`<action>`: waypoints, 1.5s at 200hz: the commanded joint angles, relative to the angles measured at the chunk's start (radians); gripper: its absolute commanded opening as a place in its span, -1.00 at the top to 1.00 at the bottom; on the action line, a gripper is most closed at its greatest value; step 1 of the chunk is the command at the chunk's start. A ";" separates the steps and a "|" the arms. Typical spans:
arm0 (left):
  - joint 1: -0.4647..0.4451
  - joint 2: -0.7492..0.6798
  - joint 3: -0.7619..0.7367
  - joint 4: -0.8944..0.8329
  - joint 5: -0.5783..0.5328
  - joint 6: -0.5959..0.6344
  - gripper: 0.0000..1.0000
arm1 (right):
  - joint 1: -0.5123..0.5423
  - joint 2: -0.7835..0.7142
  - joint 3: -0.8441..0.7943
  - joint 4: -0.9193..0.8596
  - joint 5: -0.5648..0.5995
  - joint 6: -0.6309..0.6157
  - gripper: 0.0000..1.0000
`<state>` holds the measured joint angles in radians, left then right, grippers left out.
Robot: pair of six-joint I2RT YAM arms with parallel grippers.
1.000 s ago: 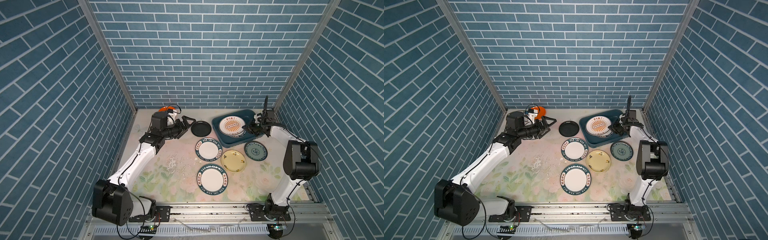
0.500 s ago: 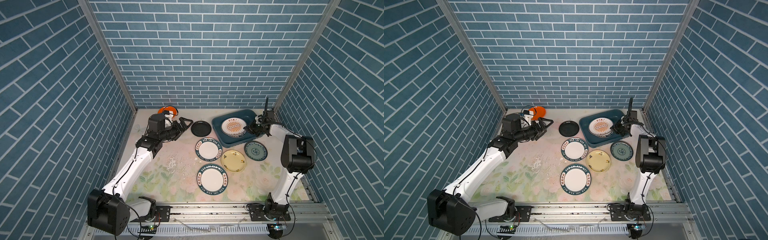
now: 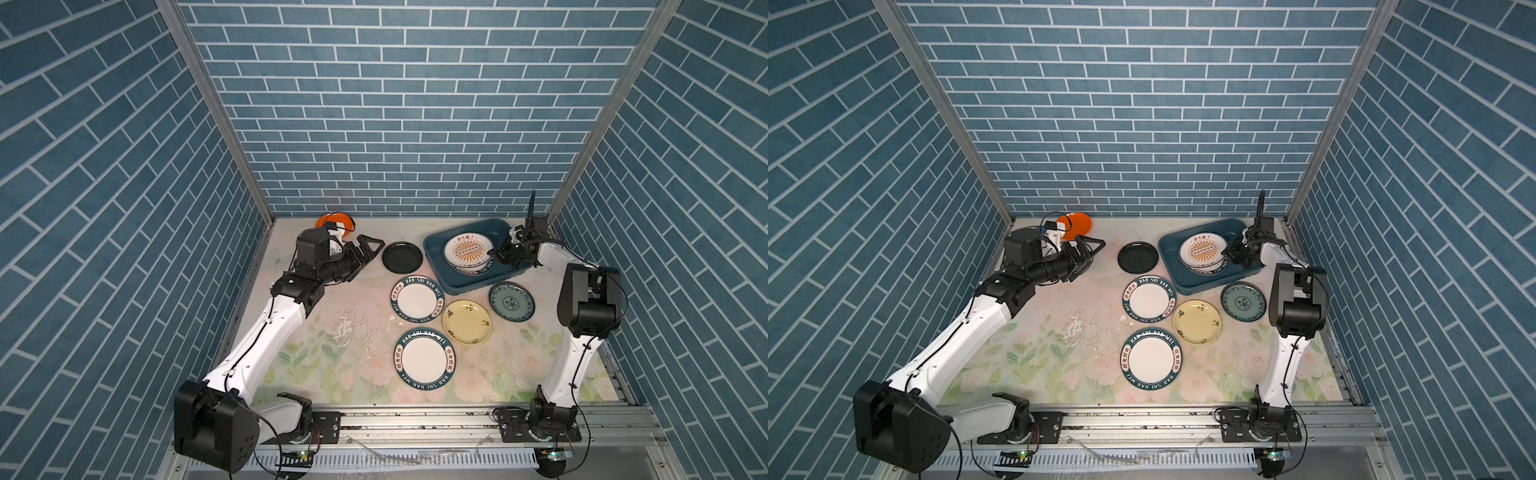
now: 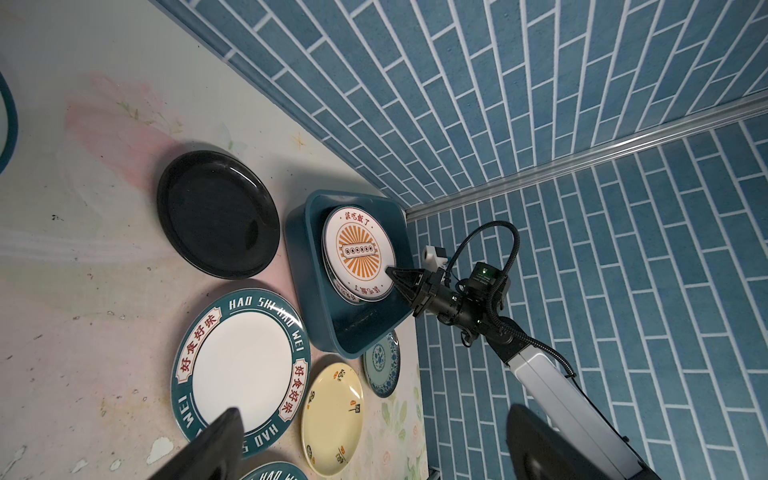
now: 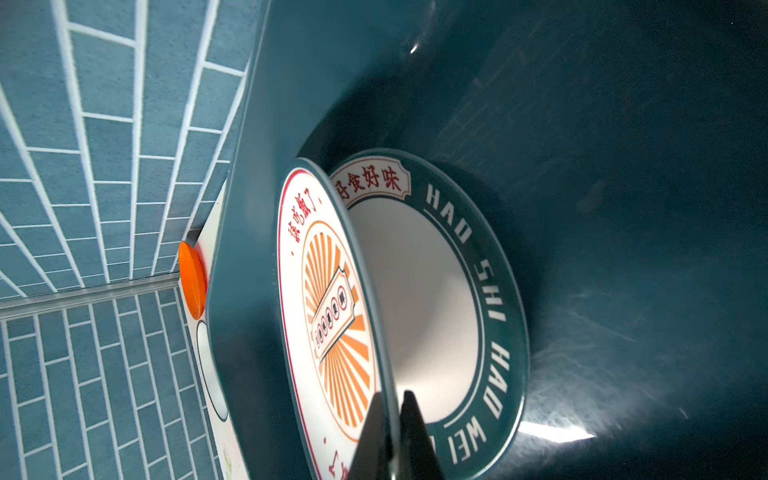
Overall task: Place the plates into the plastic bin on the countertop
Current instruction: 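Lay the sunburst plate flat in the bin and open the right gripper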
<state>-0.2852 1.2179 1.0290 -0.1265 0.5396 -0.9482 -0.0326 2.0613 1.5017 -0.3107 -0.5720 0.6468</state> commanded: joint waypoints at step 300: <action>-0.003 -0.125 -0.056 -0.095 -0.054 0.017 -0.99 | -0.005 0.055 0.138 -0.167 0.040 -0.124 -0.05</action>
<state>-0.2852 1.1206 0.9871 -0.2008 0.4934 -0.9459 -0.0357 2.1117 1.6047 -0.4438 -0.5400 0.5591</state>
